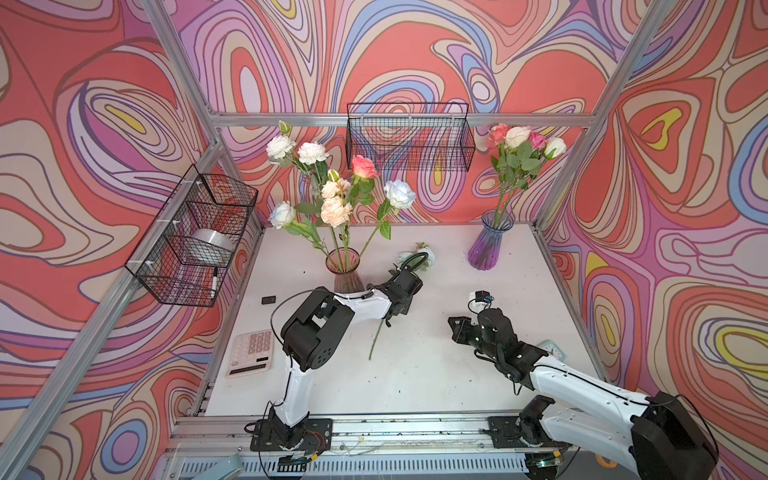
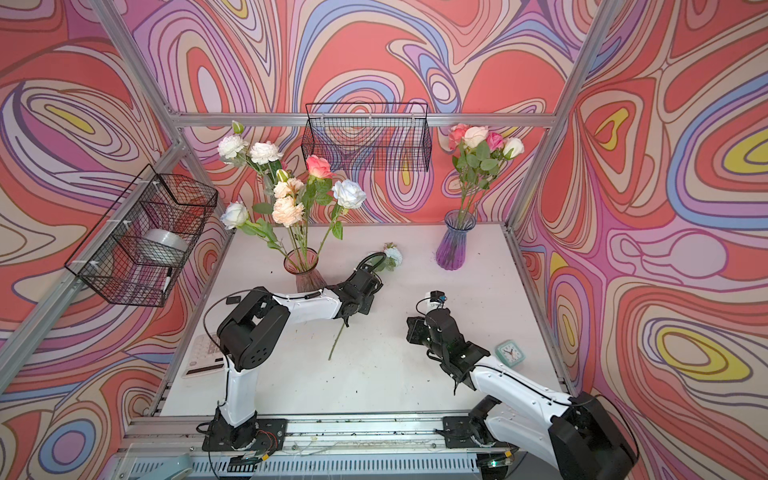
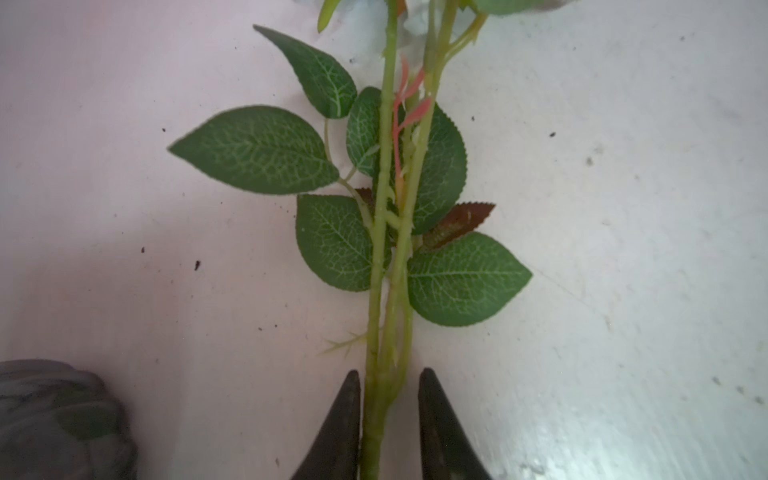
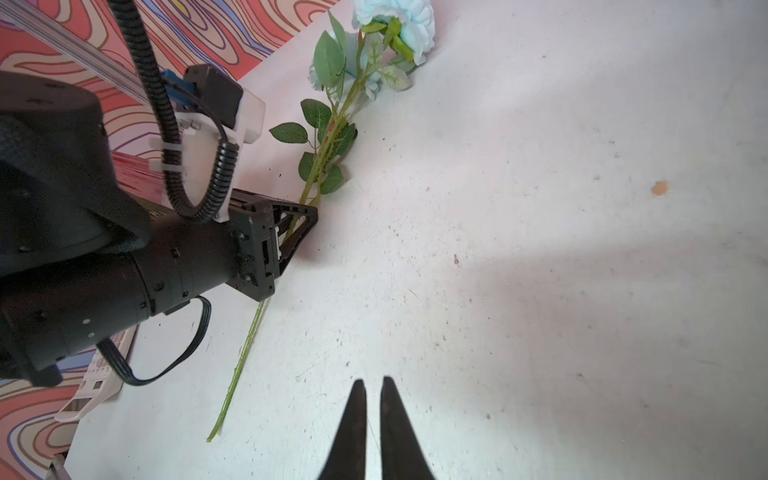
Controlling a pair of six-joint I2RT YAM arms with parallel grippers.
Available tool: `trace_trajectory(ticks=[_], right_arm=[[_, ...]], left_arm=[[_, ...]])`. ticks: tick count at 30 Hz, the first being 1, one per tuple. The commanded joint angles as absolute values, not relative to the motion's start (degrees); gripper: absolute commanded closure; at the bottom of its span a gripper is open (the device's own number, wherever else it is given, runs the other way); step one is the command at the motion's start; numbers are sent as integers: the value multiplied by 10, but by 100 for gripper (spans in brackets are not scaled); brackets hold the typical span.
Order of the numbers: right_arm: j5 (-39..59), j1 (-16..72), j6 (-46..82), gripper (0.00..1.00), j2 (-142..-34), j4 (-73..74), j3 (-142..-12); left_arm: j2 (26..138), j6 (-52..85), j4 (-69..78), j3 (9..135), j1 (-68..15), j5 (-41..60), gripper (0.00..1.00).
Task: Arrange the flowers into the vase
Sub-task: 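Lift the pale-blue rose with the right gripper while the left gripper grasps its stem, then open the right gripper and draw back while the left gripper lifts the pale-blue rose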
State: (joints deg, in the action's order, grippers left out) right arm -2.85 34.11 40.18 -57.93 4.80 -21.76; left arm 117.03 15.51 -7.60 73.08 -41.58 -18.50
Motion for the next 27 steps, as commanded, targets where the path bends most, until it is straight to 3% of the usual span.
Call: trace_trajectory(ticks=[1,5,10,18,24,27], right_arm=[[-59,342,389,91,-555,15,-219],[-75,341,384,91,-545,6,-222],[-85,342,374,91,-536,-10,-235],[-129,341,356,91,-515,-23,-245],[-166,341,362,89,-485,-7,-233],[-186,340,362,80,-471,1,-223]], left_arm=[[1184,120,-108,742,-416,-144,84],[1159,116,-120,735,-416,-112,94],[1092,130,-139,711,-417,-80,99],[929,109,-175,643,-467,-74,100],[766,76,-155,547,-532,-164,100],[670,81,-140,513,-541,-161,100]])
